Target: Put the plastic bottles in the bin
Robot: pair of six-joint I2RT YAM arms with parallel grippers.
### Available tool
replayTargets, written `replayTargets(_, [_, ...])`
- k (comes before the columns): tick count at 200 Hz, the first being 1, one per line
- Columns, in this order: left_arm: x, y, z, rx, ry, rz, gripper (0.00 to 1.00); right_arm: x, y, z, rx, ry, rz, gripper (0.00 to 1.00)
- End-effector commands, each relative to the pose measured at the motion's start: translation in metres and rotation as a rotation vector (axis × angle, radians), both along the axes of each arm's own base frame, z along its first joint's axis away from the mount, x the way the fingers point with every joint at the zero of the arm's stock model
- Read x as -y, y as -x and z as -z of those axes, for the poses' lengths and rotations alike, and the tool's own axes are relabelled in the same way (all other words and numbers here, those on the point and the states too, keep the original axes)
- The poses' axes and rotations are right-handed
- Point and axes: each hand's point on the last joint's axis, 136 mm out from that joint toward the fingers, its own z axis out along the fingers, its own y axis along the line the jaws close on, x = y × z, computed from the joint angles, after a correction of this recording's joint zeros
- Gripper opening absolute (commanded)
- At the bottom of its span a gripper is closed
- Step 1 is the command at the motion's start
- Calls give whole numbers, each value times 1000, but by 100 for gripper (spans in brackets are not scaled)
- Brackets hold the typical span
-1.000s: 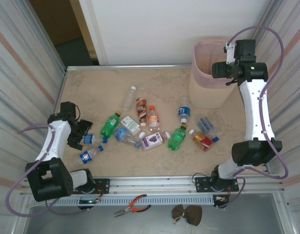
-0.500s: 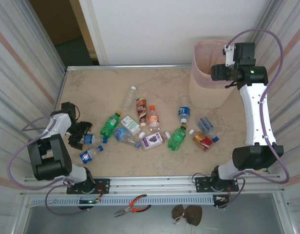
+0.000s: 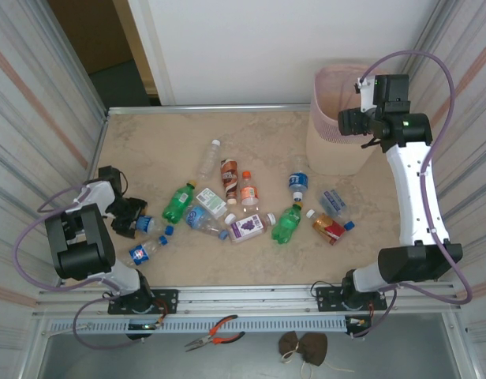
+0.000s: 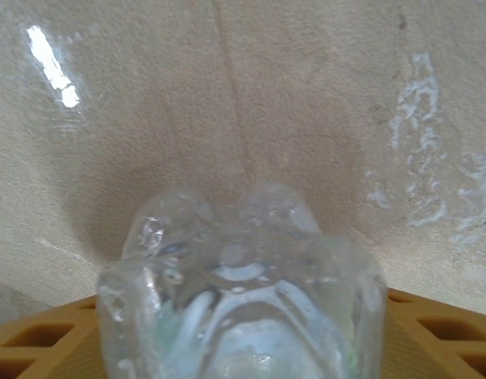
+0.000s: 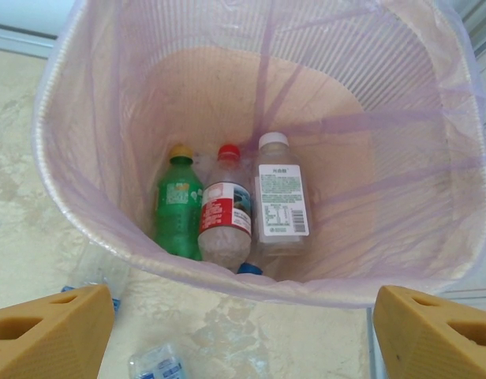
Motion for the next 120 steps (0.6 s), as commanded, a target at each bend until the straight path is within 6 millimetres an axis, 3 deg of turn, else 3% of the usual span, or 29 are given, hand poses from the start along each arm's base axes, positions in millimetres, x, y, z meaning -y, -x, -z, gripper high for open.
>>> replayTargets(1, [-5, -4, -10, 18, -9, -1, 68, -1, 10, -18, 51, 34, -8, 85])
replayTargets(34, [-8, -4, -21, 49, -19, 1, 59, -2, 15, -25, 78, 38, -8, 85])
replayTargets(74, [-9, -6, -47, 127, -37, 21, 57, -12, 20, -32, 102, 39, -37, 85])
replayTargets(120, [1, -29, -101, 401, -50, 143, 56, -42, 27, -38, 143, -24, -119, 85])
